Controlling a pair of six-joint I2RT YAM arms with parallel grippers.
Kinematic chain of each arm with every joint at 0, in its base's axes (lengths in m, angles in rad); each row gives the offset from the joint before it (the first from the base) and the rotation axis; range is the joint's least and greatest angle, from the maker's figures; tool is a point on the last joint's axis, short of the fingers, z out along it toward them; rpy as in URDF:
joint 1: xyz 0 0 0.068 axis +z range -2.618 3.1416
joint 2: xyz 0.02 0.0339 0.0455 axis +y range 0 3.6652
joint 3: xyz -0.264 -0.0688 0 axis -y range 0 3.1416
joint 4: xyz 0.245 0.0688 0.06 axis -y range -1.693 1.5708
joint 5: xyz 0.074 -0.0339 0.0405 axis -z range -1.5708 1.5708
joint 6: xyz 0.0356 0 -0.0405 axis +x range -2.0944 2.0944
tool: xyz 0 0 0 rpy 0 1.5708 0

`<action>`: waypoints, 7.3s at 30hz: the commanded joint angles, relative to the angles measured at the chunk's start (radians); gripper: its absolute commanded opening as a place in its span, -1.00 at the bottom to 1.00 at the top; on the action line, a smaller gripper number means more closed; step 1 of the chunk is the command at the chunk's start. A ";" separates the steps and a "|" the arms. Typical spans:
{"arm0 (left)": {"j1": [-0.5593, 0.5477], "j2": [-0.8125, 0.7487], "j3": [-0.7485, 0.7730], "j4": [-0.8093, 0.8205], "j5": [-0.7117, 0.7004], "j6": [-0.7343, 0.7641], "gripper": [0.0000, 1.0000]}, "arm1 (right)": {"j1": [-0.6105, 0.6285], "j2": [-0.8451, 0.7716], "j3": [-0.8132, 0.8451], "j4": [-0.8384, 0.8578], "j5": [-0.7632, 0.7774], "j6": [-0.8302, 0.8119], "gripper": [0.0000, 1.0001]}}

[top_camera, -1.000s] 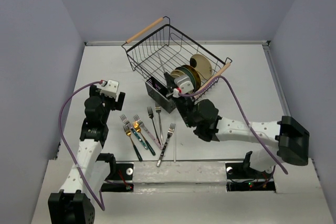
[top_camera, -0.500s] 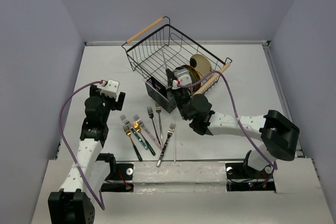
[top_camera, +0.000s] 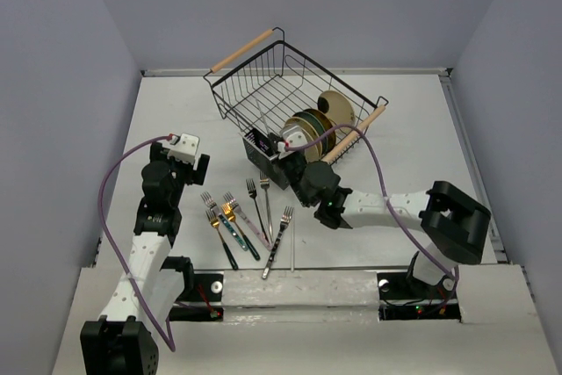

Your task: Sort the eating utensils into containers

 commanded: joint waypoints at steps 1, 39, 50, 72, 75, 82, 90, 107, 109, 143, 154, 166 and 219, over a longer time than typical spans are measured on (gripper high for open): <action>0.006 -0.017 -0.019 0.050 -0.011 0.011 0.98 | 0.009 0.036 -0.010 0.005 -0.008 0.002 -1.00; 0.006 -0.034 -0.023 0.051 -0.009 0.009 0.98 | 0.231 -0.147 0.303 -1.566 0.060 0.854 0.07; 0.008 -0.058 -0.028 0.047 -0.017 0.009 0.98 | 0.314 0.086 0.311 -1.689 -0.026 1.081 0.26; 0.008 -0.052 -0.028 0.047 -0.008 0.009 0.98 | 0.192 0.194 0.137 -1.490 -0.146 1.011 -0.11; 0.008 -0.050 -0.030 0.047 -0.008 0.009 0.98 | 0.192 0.217 0.122 -1.487 -0.152 1.017 -0.24; 0.006 -0.046 -0.027 0.047 -0.009 0.009 0.98 | 0.192 0.162 0.051 -1.490 -0.157 1.048 -0.76; 0.008 -0.049 -0.027 0.047 -0.009 0.009 0.98 | 0.182 0.068 -0.018 -1.543 -0.174 1.088 -1.00; 0.008 -0.049 -0.028 0.051 -0.014 0.009 0.98 | 0.287 -0.130 0.145 -1.631 -0.085 0.741 -1.00; 0.006 -0.049 -0.030 0.053 -0.012 0.009 0.98 | 0.287 -0.131 0.171 -1.606 -0.101 0.688 -1.00; 0.008 -0.026 -0.031 0.067 -0.009 0.011 0.98 | 0.009 -0.122 0.024 -0.012 -0.008 -0.035 -1.00; 0.008 -0.023 -0.034 0.071 -0.009 0.011 0.98 | 0.000 0.014 -0.021 0.021 0.012 -0.006 -1.00; 0.008 -0.020 -0.033 0.067 -0.005 0.018 0.98 | 0.000 0.033 -0.114 -0.005 0.024 0.045 -1.00; -0.416 0.494 0.484 0.128 -0.077 0.017 0.90 | 0.000 -0.544 -0.246 -0.287 -0.023 0.215 -0.01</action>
